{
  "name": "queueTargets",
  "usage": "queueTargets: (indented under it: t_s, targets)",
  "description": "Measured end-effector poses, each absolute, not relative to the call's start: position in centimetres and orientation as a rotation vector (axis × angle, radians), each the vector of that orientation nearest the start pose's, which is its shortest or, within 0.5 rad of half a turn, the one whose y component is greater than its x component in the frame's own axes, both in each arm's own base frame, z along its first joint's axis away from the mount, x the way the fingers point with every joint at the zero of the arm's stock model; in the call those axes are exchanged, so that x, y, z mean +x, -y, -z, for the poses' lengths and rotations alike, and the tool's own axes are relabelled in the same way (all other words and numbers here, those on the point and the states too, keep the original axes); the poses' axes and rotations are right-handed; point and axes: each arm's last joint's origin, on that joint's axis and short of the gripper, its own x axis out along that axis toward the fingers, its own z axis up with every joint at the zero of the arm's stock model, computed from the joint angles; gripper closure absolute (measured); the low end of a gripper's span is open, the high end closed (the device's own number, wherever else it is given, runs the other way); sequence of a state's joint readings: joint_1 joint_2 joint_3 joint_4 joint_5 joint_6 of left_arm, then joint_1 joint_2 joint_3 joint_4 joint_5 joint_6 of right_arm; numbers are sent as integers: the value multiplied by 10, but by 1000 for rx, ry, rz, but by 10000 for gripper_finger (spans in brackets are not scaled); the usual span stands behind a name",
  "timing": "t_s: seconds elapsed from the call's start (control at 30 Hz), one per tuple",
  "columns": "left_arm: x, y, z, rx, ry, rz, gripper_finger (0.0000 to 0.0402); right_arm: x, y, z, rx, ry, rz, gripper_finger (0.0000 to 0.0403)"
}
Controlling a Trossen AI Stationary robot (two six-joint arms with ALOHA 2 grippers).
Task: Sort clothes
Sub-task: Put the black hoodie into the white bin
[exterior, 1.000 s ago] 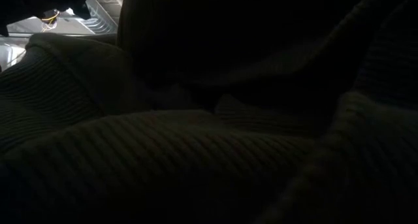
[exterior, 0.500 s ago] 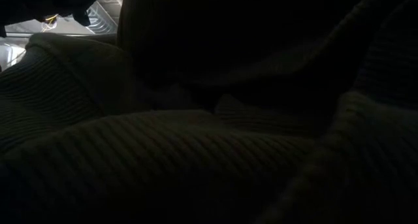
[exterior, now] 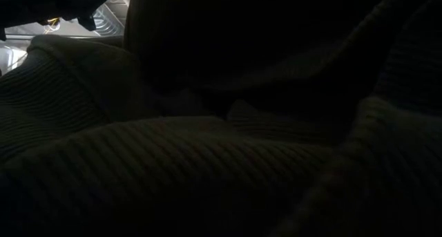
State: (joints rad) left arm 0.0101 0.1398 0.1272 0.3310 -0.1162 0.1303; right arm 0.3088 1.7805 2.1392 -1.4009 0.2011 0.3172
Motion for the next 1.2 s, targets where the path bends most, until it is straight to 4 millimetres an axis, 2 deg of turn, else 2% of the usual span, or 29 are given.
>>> queueTargets:
  t_s: [0.1, 0.23, 0.37, 0.47, 0.6, 0.7, 0.83, 0.97, 1.07, 1.2]
  targets:
    - [96, -4, -227, 112, 307, -146, 394, 318, -131, -397, -61, -1005, 37, 171]
    - [96, -5, -227, 110, 300, -161, 394, 319, -170, -355, -146, -991, -14, 171]
    - [96, -5, -227, 108, 299, -177, 394, 321, -199, -308, -205, -976, -95, 171]
    - [96, -5, -227, 111, 299, -186, 394, 323, -212, -283, -221, -945, -103, 171]
    - [96, -6, -227, 113, 297, -203, 394, 331, -216, -255, -276, -967, -46, 165]
    - [96, -6, -227, 128, 296, -207, 394, 341, -212, -244, -272, -984, -29, 145]
    - [96, -6, -227, 129, 295, -210, 394, 353, -203, -236, -261, -992, -21, 107]
    - [96, -6, -226, 129, 291, -211, 394, 361, -188, -236, -238, -1002, 12, 80]
    - [96, -6, -226, 130, 286, -211, 394, 365, -181, -236, -248, -1004, 17, 72]
    - [96, -6, -226, 128, 286, -212, 394, 374, -180, -221, -299, -1022, 3, 70]
